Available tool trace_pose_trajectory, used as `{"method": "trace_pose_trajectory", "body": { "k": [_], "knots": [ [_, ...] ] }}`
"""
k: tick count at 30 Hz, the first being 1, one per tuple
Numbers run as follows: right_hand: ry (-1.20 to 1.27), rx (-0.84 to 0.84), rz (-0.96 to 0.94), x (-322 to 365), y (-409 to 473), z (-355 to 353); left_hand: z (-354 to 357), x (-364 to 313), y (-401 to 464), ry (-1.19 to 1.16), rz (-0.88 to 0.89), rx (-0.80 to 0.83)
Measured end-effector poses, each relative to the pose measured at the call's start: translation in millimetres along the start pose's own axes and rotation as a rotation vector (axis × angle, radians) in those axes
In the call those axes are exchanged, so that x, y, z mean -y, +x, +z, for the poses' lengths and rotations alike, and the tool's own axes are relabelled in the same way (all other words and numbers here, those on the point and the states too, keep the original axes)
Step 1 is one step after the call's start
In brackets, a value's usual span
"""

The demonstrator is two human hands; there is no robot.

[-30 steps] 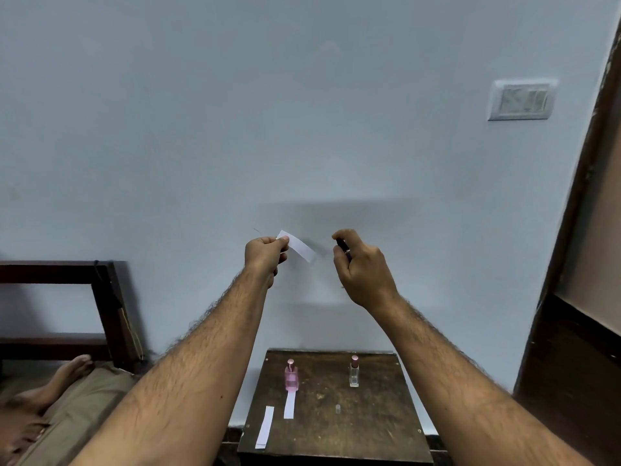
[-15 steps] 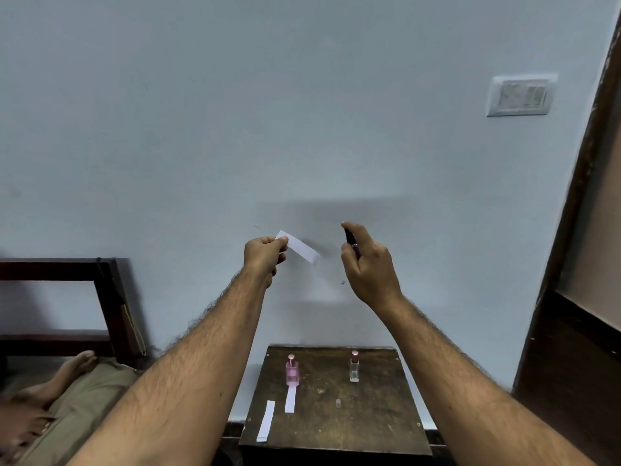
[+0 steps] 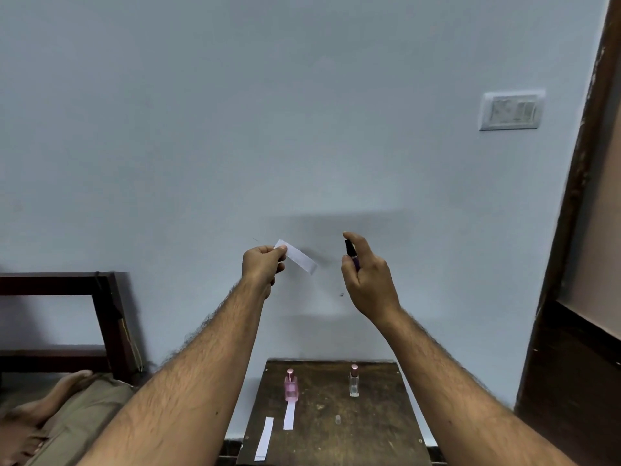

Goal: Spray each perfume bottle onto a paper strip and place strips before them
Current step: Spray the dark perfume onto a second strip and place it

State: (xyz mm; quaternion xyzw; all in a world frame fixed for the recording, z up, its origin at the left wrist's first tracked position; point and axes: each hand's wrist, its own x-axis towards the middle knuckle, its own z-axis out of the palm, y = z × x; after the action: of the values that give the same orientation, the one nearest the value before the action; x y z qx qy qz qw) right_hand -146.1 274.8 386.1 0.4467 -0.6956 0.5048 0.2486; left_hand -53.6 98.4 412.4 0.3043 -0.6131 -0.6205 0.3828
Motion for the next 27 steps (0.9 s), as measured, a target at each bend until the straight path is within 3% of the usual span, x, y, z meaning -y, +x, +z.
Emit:
{"method": "trace_pose_trajectory", "body": {
  "k": [10,19,27],
  "knots": [
    [0.029,0.041,0.154,-10,-3,4,-3,1,-3,0.015,0.010,0.011],
    [0.303,0.155,0.431,-26,-8,22,-9,24,10,0.010,-0.033,0.025],
    [0.335,0.177,0.488,-48,-17,42,-12,49,22,0.026,-0.066,0.025]
  ]
}}
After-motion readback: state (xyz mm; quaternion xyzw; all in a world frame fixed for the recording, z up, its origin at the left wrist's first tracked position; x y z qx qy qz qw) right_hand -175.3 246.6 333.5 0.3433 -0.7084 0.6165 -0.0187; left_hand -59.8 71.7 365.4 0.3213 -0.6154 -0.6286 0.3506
